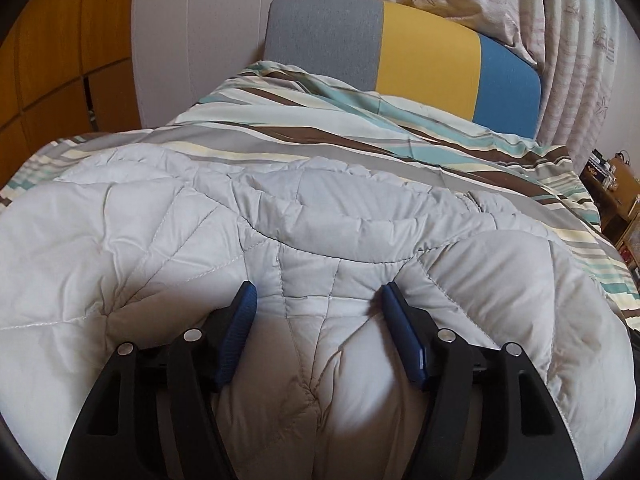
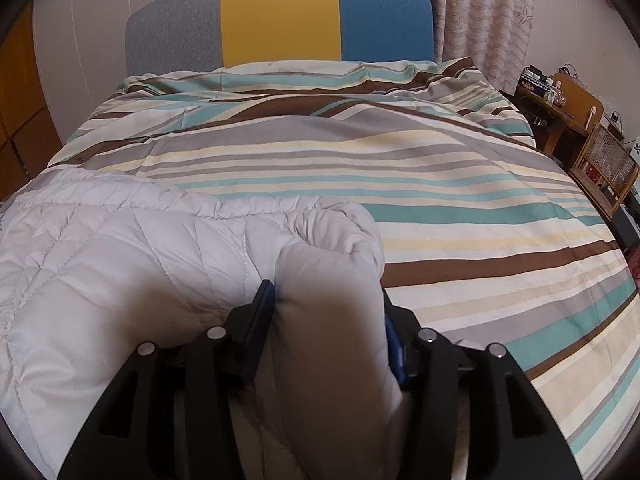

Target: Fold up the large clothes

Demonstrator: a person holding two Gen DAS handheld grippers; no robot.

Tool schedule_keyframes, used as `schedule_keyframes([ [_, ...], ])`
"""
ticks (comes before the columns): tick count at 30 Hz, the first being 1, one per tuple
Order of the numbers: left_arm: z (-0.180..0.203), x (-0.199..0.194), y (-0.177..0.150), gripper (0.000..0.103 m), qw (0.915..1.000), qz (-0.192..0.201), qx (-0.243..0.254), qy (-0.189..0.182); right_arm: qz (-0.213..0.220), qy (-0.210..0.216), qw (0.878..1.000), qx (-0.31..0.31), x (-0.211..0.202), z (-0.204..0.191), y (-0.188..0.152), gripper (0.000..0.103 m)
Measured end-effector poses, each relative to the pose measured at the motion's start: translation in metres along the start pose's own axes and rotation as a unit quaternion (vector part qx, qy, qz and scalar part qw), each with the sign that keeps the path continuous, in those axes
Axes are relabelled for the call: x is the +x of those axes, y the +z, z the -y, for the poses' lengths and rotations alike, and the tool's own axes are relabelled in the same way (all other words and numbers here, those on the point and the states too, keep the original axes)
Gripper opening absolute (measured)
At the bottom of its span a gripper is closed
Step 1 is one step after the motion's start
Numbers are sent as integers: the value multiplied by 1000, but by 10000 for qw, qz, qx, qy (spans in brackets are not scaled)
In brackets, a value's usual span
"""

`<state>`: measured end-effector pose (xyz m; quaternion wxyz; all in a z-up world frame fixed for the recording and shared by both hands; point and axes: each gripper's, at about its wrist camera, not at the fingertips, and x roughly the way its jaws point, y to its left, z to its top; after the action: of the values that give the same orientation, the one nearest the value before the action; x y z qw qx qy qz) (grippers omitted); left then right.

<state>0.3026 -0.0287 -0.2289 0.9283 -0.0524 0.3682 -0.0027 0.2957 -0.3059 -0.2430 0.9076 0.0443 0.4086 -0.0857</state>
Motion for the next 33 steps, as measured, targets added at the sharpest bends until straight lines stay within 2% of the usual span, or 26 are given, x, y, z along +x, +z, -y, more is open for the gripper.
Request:
schedule_keyframes([
  [3, -1, -2, 1, 65, 10000, 8, -24, -31, 97, 52, 9999, -31, -17, 0, 6, 51],
  [6, -1, -2, 0, 65, 10000, 6, 9, 0, 712, 209, 9972, 71, -62, -7, 10, 52],
  [10, 2, -4, 0, 65, 9999, 17, 95, 111, 1174, 939, 9886, -49, -101, -43, 14, 52],
  [13, 6, -6, -1, 65, 9995, 39, 181, 244, 1156, 1263, 9842, -442, -100, -86, 10, 51],
  [17, 8, -6, -2, 65, 9992, 27, 235, 323, 845, 1078, 9864, -908, -68, -120, -9, 51],
  [22, 11, -4, -2, 65, 9986, 8, 300, 430, 521, 1092, 9900, -727, -33, -120, -15, 52],
  [26, 14, -2, -1, 66, 9978, -41, 368, 553, 330, 1100, 9907, -729, -18, -122, -17, 52],
  [28, 16, -4, 0, 69, 9970, -83, 419, 646, 308, 1130, 9906, -704, -17, -120, -19, 52],
  [31, 23, -18, 1, 73, 9943, -249, 531, 896, 302, 1157, 9905, -673, -16, -117, -18, 52],
  [33, 27, -42, 1, 73, 9951, -57, 436, 886, 304, 1193, 9903, -640, -16, -115, -17, 52],
])
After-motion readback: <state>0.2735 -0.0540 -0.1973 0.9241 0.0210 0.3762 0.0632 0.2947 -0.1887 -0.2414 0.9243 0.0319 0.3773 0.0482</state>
